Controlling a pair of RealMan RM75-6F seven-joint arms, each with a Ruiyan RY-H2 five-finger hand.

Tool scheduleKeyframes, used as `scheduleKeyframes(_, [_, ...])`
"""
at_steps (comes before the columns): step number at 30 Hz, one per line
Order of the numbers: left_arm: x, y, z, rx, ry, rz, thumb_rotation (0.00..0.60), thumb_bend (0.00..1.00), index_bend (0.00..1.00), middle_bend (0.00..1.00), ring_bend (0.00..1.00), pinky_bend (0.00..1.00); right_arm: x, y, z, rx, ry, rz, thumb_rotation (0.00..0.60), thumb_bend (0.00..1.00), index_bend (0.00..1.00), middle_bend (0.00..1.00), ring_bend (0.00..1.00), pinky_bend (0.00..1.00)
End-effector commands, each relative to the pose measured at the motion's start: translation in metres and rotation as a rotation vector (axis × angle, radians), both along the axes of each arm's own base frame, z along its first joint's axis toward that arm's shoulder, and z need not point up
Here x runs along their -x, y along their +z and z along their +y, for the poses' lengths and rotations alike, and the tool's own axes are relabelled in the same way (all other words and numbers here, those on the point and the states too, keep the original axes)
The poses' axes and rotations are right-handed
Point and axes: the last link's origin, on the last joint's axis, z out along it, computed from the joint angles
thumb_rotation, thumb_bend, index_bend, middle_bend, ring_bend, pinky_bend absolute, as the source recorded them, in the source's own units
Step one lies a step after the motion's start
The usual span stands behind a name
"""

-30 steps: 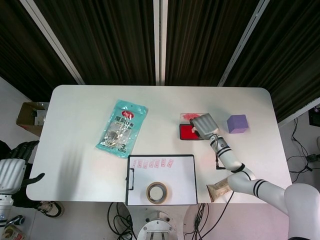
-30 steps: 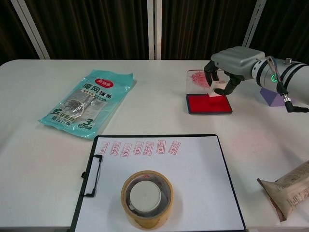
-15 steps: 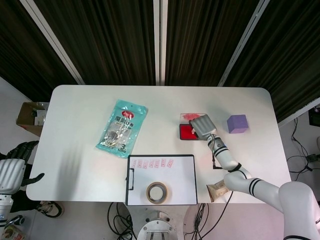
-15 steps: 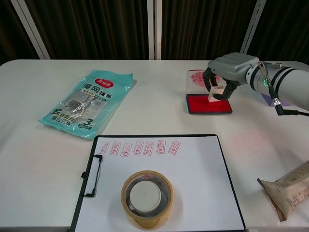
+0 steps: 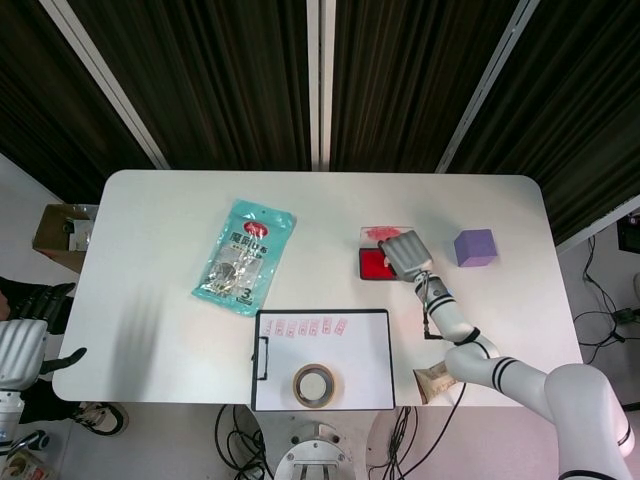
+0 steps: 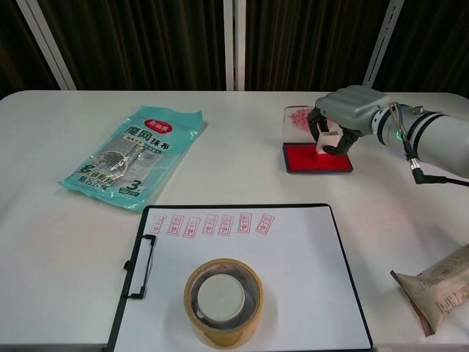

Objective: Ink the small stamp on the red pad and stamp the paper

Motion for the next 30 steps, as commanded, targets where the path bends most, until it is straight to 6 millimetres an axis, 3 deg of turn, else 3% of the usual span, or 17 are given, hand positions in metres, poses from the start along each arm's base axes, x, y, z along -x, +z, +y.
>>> scheduleKeyframes(1, [0.000,0.000,0.000,-0.002,0.000,0.000,0.600,0.00,0.12,0.14,0.12,0.24,0.001,-0.002,0.000,-0.003,-0.001,0.002,0.600,0.48,0.93,0.81,0.93,1.00])
scheduleKeyframes(14, [-0.001,0.002,-0.001,-0.006,-0.001,0.004,0.600,0.00,0.12,0.14,0.12,0.24,-0.005,0.009,-0.002,0.028,0.018,-0.055,0.600,0.48,0.94,0.82,0.93,1.00])
scheduleKeyframes(24, [-0.006,-0.002,0.002,0.006,-0.014,0.003,0.600,0.00,0.12,0.14,0.12,0.24,-0.025,0.054,0.003,0.075,0.100,-0.157,0.600,0.48,0.94,0.82,0.93,1.00])
scheduleKeyframes(30, [-0.012,-0.005,0.005,0.014,-0.020,0.008,0.600,0.00,0.12,0.14,0.12,0.24,-0.040,0.073,0.016,-0.012,0.178,-0.184,0.600,0.48,0.95,0.83,0.93,1.00])
